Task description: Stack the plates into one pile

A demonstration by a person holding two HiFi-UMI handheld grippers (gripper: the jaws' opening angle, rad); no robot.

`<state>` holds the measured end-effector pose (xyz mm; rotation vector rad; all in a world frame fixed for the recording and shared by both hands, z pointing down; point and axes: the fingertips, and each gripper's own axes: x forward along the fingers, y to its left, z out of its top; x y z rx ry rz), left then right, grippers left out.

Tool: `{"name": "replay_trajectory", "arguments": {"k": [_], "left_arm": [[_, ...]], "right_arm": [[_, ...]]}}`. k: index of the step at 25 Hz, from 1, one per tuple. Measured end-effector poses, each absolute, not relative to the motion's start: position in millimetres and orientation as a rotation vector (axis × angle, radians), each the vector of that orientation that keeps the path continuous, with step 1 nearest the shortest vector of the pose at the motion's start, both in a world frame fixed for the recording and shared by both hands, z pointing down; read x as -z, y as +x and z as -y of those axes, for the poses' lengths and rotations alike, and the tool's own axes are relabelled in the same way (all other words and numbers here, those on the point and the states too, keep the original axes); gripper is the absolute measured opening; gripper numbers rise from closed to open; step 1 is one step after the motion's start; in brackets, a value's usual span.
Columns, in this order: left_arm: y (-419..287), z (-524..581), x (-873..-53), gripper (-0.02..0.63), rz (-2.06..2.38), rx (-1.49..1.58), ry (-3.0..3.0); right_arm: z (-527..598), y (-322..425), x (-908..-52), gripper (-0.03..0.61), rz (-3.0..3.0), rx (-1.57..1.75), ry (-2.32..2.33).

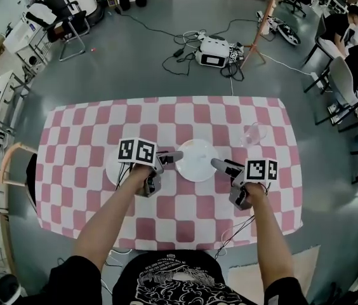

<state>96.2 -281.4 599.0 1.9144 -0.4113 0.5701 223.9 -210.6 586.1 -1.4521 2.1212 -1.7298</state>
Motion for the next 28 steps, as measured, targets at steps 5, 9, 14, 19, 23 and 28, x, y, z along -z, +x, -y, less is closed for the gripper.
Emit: {"name": "replay_trajectory", "arguments": {"k": [5, 9, 14, 19, 23, 28], "left_arm": [[102.1, 275.7, -607.0, 0.298, 0.349, -0.6, 1.863], [106.7, 275.1, -611.6, 0.298, 0.327, -0.62, 1.846], [111.7, 274.4, -615.9, 0.272, 0.299, -0.632, 1.815], [111.5, 274.9, -618.9, 0.239, 0.306, -0.662, 1.813], [113.0, 273.6, -621.8, 0.207, 0.308, -0.685, 1.803], [113.2, 270.7, -625.3, 0.171, 0.316, -0.712, 1.801]], "right_arm": [[212.9, 222.9, -595.2, 0.353, -2.089, 1.81, -1.374], [213.3, 223.0, -599.3, 0.339, -2.089, 1.847, -1.35], [215.6, 221.7, -600.8, 0.324, -2.104, 1.858, -1.326], [216.2, 221.2, -604.3, 0.279, -2.066, 1.889, -1.303], [216.9, 222.3, -607.1, 0.248, -2.041, 1.905, -1.304], [216.0, 215.3, -609.4, 0.233, -2.042, 1.939, -1.276]]}}
